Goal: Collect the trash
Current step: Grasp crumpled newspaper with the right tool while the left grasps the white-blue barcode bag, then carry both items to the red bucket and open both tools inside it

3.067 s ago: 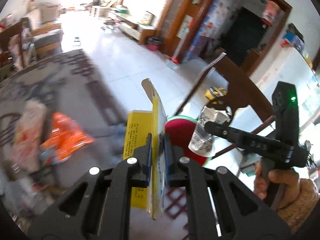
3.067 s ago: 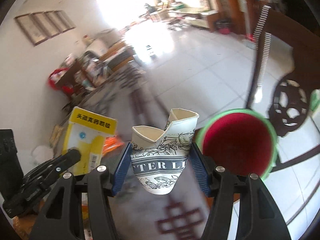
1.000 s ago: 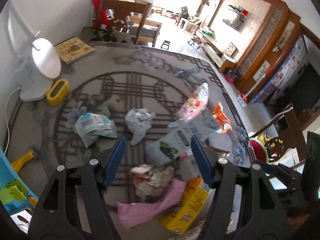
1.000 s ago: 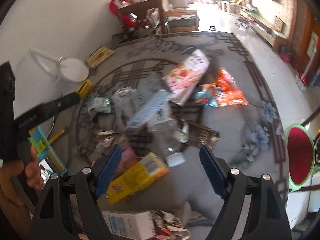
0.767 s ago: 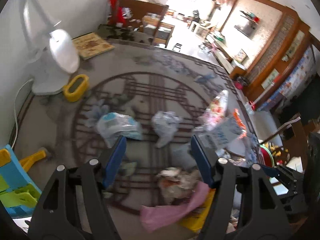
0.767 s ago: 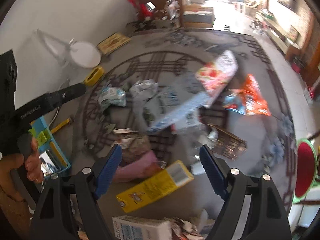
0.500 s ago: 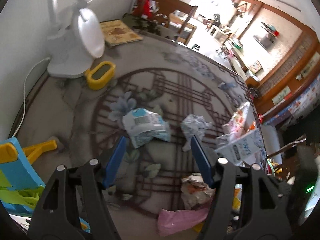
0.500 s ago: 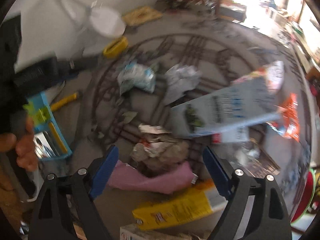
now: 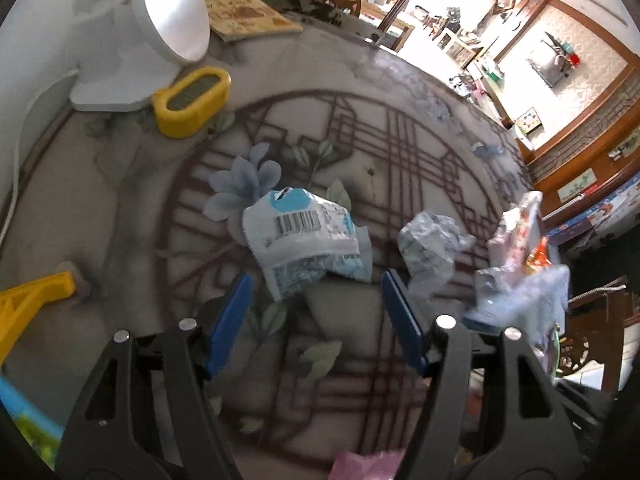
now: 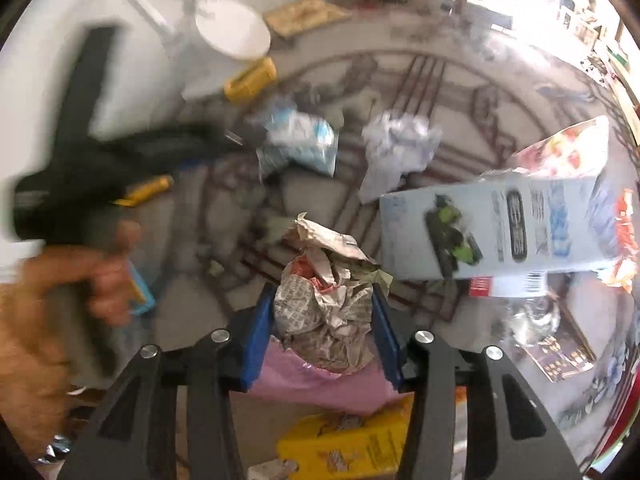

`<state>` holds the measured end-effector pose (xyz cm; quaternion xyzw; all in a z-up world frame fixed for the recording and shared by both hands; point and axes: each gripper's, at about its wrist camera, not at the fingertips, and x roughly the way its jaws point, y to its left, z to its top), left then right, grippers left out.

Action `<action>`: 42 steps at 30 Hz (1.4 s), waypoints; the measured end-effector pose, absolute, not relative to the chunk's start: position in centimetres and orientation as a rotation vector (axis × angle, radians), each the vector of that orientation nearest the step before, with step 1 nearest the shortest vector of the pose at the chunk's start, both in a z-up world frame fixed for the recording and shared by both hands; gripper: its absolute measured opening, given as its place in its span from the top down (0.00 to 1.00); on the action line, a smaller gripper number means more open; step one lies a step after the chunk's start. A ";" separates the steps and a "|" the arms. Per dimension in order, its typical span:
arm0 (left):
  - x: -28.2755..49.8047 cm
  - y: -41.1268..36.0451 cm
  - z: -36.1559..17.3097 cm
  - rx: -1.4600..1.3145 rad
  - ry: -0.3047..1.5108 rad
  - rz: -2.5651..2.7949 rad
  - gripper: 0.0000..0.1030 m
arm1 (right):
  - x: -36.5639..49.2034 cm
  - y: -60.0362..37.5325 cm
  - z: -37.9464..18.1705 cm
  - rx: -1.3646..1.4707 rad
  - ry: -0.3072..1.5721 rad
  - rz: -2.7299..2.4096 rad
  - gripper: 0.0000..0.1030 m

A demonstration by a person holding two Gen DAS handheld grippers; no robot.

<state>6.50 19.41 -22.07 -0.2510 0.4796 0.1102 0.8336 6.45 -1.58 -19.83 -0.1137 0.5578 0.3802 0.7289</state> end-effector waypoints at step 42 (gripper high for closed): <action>3.1 9.1 -10.7 -0.421 0.784 0.017 0.81 | 4.4 -13.7 -9.8 0.024 0.982 0.615 0.53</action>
